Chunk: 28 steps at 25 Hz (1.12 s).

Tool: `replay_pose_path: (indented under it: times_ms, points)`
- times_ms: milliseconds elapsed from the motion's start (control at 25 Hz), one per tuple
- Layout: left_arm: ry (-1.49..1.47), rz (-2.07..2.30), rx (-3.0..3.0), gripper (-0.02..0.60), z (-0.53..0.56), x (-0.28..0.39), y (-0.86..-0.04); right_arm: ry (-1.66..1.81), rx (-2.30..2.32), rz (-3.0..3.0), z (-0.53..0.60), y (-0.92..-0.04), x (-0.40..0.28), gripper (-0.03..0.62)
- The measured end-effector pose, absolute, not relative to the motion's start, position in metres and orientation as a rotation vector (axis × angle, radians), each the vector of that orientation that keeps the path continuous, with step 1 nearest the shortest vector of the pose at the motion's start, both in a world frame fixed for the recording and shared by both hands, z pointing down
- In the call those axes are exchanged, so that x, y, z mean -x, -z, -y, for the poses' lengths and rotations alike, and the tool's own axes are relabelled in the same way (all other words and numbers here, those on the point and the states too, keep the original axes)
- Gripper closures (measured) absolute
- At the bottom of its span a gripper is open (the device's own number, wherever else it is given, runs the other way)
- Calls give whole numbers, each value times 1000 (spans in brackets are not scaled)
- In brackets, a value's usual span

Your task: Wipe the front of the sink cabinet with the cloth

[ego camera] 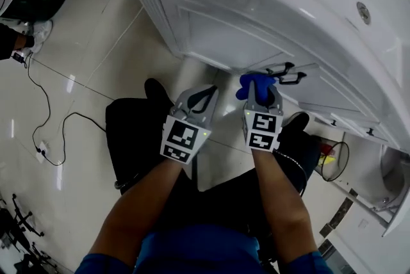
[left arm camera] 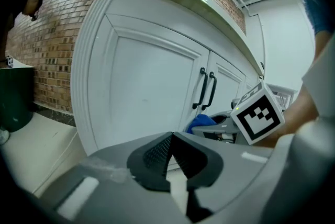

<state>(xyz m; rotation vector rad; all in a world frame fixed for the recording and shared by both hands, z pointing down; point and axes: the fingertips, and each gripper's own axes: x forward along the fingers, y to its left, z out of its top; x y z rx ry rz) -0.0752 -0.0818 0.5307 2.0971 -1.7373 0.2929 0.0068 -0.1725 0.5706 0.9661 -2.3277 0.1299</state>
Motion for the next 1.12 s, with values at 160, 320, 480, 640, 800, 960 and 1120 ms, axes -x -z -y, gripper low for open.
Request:
replay_pose_path:
  times_ms: [160, 320, 480, 640, 800, 960, 1120]
  points:
    - [-335, 1823, -2060, 580, 65, 107, -531, -111, -899, 2382, 161, -565, 38, 517]
    - [-325, 1885, -2001, 580, 47, 139, -532, -89, -835, 2416, 150, -562, 80, 517]
    - [-296, 1927, -1951, 580, 32, 164, -531, -68, -774, 2440, 141, -561, 118, 517]
    - [-265, 1959, -1907, 580, 21, 182, -531, -37, -699, 2469, 135, -558, 157, 517]
    - [-259, 1984, -1877, 580, 8, 201, -532, -6, -622, 2509, 123, -554, 206, 517]
    - [-247, 2003, -1835, 580, -3, 215, -535, 24, -559, 2515, 114, -557, 242, 517]
    - [-225, 2014, -1811, 580, -11, 226, -533, 37, -525, 2497, 106, -566, 261, 517]
